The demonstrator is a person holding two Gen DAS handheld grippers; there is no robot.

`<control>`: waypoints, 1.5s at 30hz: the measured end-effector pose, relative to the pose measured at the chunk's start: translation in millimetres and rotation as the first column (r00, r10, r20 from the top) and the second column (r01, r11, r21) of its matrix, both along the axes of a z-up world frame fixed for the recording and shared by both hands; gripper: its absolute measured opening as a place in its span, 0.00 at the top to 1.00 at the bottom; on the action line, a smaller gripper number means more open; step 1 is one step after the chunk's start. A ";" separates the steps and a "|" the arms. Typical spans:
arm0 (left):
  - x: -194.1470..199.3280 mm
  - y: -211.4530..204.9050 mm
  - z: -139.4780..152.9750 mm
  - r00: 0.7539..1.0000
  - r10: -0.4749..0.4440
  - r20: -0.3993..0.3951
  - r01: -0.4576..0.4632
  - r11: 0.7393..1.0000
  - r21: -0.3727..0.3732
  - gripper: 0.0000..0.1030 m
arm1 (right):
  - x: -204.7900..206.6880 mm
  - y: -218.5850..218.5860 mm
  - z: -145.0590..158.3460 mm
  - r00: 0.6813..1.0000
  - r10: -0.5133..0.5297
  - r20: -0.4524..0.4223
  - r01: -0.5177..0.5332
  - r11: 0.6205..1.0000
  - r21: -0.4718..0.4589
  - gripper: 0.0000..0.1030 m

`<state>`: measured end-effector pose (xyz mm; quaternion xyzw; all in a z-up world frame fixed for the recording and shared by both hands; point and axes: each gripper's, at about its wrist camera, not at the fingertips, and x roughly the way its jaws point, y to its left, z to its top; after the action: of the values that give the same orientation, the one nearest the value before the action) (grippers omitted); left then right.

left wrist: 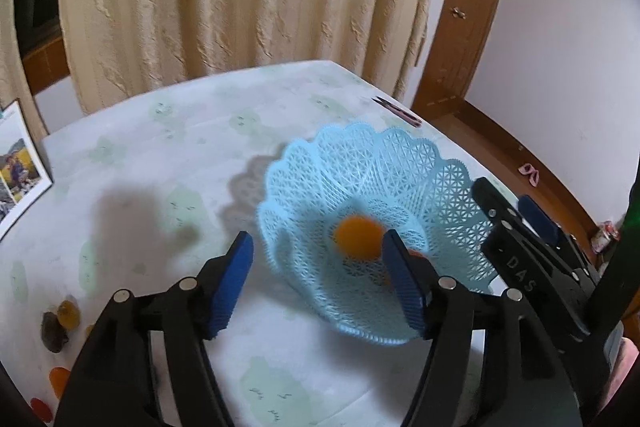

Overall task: Organize fruits
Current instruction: 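Move both open tools back over the fruit pile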

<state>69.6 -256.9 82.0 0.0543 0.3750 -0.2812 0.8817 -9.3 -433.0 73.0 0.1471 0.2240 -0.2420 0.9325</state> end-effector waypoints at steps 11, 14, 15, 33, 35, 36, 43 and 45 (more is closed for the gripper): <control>-4.4 29.7 7.0 0.993 0.095 0.072 -0.098 0.995 0.034 0.16 | 0.4 5.5 1.1 0.999 0.040 0.019 -0.039 0.999 -0.004 0.25; -6.1 39.6 8.2 0.988 0.123 0.098 -0.128 0.991 0.048 0.16 | -0.9 7.7 2.6 0.998 0.054 0.038 -0.053 0.999 -0.007 0.25; -7.3 45.0 8.7 0.984 0.138 0.112 -0.145 0.988 0.057 0.16 | -1.1 8.7 3.0 0.997 0.060 0.043 -0.059 0.998 -0.009 0.25; -19.5 136.6 10.3 0.918 0.333 0.215 -0.360 0.927 0.102 0.12 | -5.3 38.1 0.8 0.986 0.157 0.052 -0.155 0.987 -0.034 0.24; -19.0 149.2 9.6 0.911 0.353 0.214 -0.380 0.919 0.103 0.12 | -6.1 45.4 1.6 0.983 0.176 0.049 -0.174 0.984 -0.035 0.24; -18.7 158.8 8.6 0.905 0.368 0.212 -0.395 0.913 0.103 0.12 | -7.0 49.7 1.6 0.980 0.194 0.049 -0.193 0.981 -0.027 0.24; -14.1 206.1 -2.3 0.873 0.449 0.188 -0.474 0.873 0.116 0.12 | -10.4 82.4 1.7 0.949 0.313 0.044 -0.314 0.949 0.015 0.24; -11.8 218.1 -7.5 0.868 0.468 0.169 -0.489 0.864 0.118 0.12 | -10.6 93.7 2.2 0.937 0.348 0.039 -0.349 0.937 0.016 0.23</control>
<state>57.8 -38.8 74.5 0.0477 0.3373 -0.0187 0.9400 -20.0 -339.4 75.2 0.1201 0.2326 -0.0680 0.9627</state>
